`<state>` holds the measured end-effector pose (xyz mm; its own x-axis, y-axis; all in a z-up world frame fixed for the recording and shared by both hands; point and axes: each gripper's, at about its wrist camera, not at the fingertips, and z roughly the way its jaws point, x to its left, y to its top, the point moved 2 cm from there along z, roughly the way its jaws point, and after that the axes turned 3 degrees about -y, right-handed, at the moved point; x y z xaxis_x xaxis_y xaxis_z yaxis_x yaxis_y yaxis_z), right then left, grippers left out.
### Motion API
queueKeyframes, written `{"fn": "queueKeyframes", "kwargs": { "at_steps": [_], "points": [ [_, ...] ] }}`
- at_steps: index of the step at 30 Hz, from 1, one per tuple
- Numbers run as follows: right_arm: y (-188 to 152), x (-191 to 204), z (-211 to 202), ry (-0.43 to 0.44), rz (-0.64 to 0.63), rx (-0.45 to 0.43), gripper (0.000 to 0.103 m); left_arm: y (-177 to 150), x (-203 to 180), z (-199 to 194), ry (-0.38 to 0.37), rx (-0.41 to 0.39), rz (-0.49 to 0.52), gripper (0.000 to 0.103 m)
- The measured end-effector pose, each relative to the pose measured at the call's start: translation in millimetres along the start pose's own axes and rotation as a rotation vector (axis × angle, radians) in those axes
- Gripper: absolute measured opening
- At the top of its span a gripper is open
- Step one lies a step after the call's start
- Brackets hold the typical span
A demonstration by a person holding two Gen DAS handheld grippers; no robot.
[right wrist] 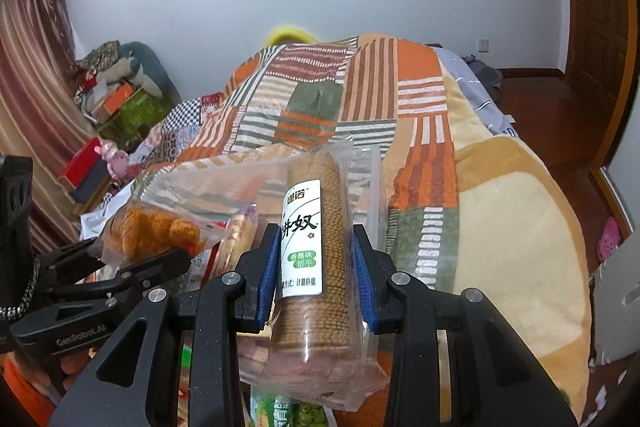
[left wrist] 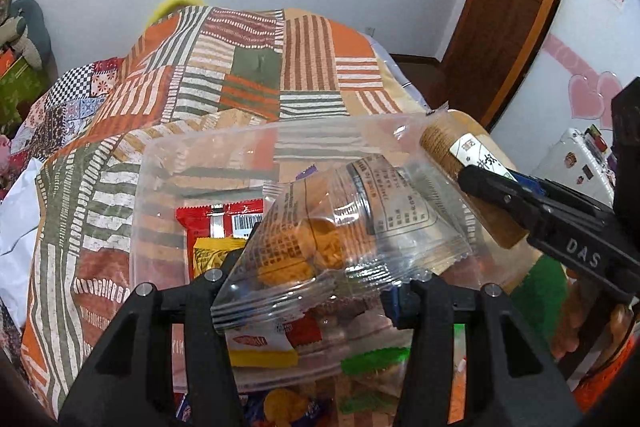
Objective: Organize snacks
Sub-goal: 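Carry both snacks into the clear plastic box and release them, then grasp the wrapped cracker pack with the left tool while the right tool grasps the green jelly cup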
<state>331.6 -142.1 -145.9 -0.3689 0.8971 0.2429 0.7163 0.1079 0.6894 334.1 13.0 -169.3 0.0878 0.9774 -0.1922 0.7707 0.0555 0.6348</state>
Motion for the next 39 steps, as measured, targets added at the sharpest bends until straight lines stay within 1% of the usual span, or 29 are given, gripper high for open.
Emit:
{"fn": "queueKeyframes", "kwargs": {
  "at_steps": [1,2,3,5,6,10,14,17,21,25,27,31,36,39],
  "points": [
    [-1.0,0.5,1.5,0.003,-0.001,0.005,0.031,-0.3,0.7,1.4,-0.001,0.003,-0.003,0.051],
    [-2.6,0.7,2.8,0.008,0.0,0.013,0.032,-0.9,0.8,1.8,-0.001,0.004,-0.006,0.054],
    [-3.5,0.6,4.0,0.008,0.0,0.016,0.032,-1.2,0.9,2.2,0.001,0.006,-0.006,0.061],
    [-4.0,2.3,2.4,-0.009,-0.011,0.006,0.032,-1.6,-0.1,0.4,0.002,0.0,0.0,0.069],
    [-3.3,3.1,1.6,-0.01,-0.011,0.001,0.032,-2.4,-1.0,-2.3,0.003,-0.008,0.007,0.071],
    [1.7,3.0,-5.5,-0.003,-0.011,-0.008,0.032,-4.1,-4.9,-15.8,0.018,-0.033,0.033,0.073],
    [1.9,4.8,-17.6,-0.001,-0.029,-0.018,0.032,-5.2,-5.0,-37.3,0.023,-0.072,0.044,0.078],
    [-1.0,5.5,-27.2,0.001,-0.04,-0.024,0.036,-7.0,-1.6,-54.1,0.03,-0.098,0.041,0.079],
    [-8.0,6.1,-39.5,0.004,-0.057,-0.026,0.045,-13.0,4.8,-76.4,0.042,-0.121,0.04,0.081],
    [-17.6,6.8,-50.9,0.006,-0.079,-0.023,0.049,-23.5,13.8,-94.5,0.058,-0.135,0.047,0.085],
    [-23.1,7.0,-55.3,0.013,-0.086,-0.018,0.051,-30.5,18.4,-101.8,0.067,-0.133,0.046,0.087],
    [-36.6,10.4,-61.3,0.007,-0.114,-0.007,0.053,-47.0,30.7,-111.8,0.079,-0.112,0.025,0.088],
    [-56.2,13.7,-62.0,0.006,-0.138,0.027,0.054,-71.9,42.3,-112.5,0.094,-0.066,0.004,0.089],
    [-70.6,14.5,-60.0,0.007,-0.144,0.058,0.055,-89.0,45.6,-108.3,0.086,-0.033,-0.012,0.089]
  ]
}}
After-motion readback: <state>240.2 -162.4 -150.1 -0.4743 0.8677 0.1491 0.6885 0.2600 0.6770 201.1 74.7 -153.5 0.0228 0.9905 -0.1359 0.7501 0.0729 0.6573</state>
